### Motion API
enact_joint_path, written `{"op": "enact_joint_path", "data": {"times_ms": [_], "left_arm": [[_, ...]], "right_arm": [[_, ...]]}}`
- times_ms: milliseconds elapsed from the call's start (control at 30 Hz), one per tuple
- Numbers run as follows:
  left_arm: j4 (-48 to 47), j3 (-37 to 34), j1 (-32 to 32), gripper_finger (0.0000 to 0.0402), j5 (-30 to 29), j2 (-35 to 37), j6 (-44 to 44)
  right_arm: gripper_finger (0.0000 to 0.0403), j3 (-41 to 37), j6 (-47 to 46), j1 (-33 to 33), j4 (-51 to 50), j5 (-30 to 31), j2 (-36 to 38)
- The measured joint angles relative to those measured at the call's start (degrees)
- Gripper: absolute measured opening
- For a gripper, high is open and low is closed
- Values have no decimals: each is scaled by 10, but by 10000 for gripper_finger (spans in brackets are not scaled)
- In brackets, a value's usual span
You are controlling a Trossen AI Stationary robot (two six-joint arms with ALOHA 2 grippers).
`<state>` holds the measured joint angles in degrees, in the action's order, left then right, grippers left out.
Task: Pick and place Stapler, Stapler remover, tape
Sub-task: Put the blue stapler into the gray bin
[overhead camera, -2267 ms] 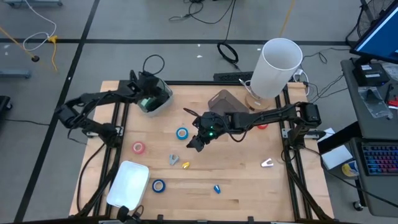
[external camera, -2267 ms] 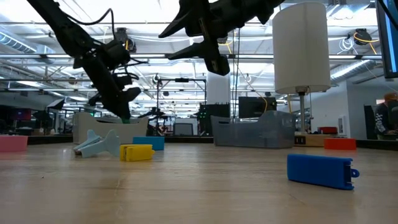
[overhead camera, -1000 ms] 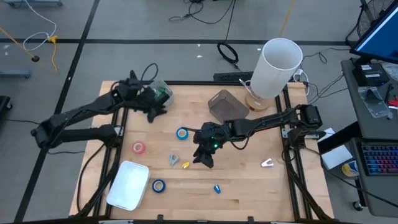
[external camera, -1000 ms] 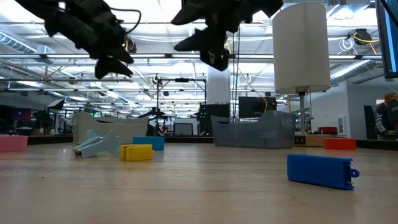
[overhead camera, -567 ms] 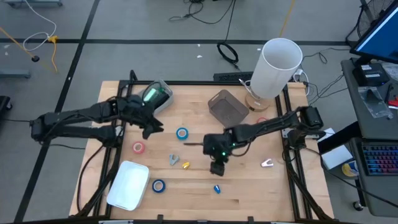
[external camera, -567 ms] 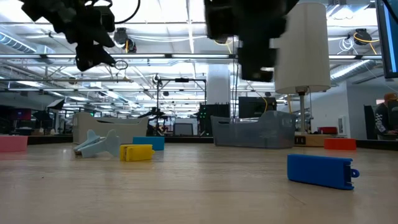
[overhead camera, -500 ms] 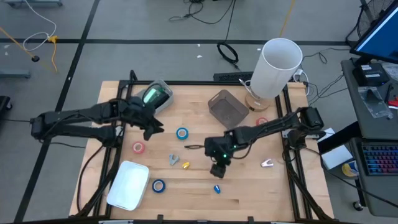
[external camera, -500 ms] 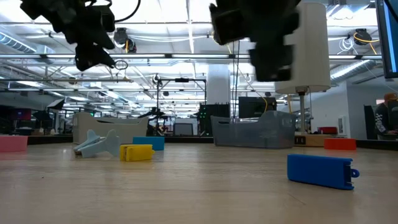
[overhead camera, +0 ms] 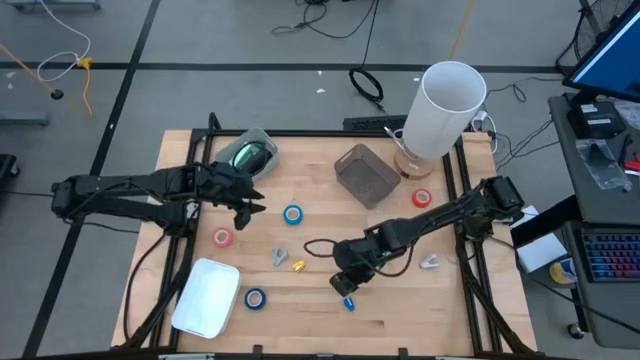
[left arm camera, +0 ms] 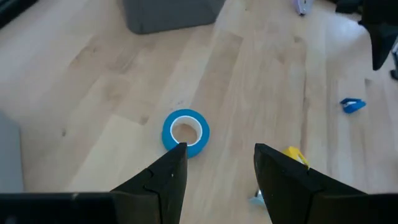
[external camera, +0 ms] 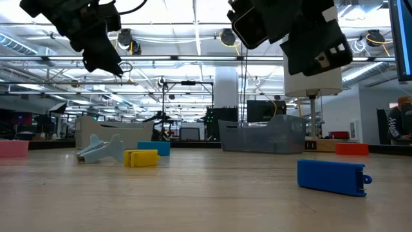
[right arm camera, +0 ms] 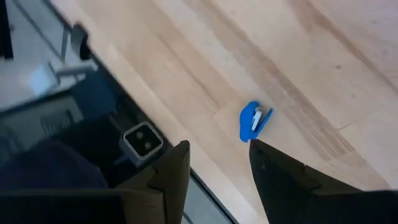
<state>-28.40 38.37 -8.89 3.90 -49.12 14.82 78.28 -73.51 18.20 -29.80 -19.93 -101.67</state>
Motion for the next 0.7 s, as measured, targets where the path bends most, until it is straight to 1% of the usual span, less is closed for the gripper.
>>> {"op": "enact_joint_path", "data": {"times_ms": [133, 233, 433, 533, 700], "left_arm": [[1, 0, -1, 186, -1, 1, -24], [23, -3, -1, 186, -1, 6, -28], [91, -45, 11, 186, -8, 56, -16], [96, -71, 18, 186, -15, 93, -5], [97, -109, 27, 186, -29, 154, 23]], "right_arm": [[161, 0, -40, 13, 0, 38, 0], [160, 0, -67, 24, 0, 76, 0], [160, 0, -142, 56, 1, 139, -2], [160, 1, -180, 70, 8, 153, -12], [160, 2, -222, 85, 21, 154, -26]]}}
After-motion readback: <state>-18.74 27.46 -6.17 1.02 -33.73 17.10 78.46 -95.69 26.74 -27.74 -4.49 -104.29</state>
